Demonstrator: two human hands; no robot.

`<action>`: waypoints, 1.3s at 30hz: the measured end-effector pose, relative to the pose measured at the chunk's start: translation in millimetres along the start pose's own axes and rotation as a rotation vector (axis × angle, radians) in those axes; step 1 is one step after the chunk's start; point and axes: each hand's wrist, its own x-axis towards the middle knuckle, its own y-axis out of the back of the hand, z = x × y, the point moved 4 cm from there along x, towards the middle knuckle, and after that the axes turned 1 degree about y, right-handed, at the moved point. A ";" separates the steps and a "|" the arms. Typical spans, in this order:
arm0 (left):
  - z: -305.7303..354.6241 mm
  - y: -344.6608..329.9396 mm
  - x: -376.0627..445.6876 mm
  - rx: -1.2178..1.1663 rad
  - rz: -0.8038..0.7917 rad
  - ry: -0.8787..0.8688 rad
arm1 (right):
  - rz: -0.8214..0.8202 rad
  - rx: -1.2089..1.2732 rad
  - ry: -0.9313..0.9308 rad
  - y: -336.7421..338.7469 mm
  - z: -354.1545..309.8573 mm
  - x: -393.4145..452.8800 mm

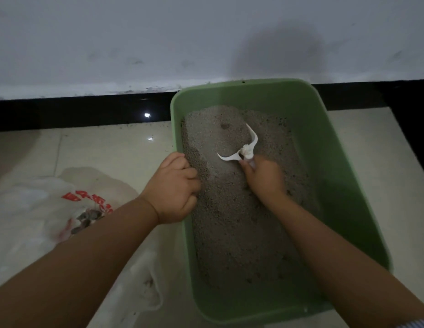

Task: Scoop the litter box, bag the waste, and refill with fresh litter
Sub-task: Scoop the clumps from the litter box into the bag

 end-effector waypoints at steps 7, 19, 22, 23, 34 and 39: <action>-0.3 1.7 -1.7 0.047 -0.013 -0.002 | 0.066 0.110 0.042 8.1 1.8 -11.4; 5.4 8.0 0.9 0.062 -0.096 -0.011 | 0.089 0.080 0.089 61.3 37.1 -55.9; 8.2 10.4 1.7 0.071 -0.106 -0.013 | 0.112 0.147 0.077 62.8 39.8 -68.7; 8.5 11.2 1.2 0.072 -0.105 -0.010 | 0.122 0.174 0.064 63.2 40.1 -71.7; 12.2 15.2 -4.0 0.086 -0.009 0.010 | 0.075 0.163 0.072 74.6 37.6 -72.9; 12.0 12.0 -7.5 0.077 0.051 0.024 | -0.068 -0.019 0.016 84.1 56.7 -65.0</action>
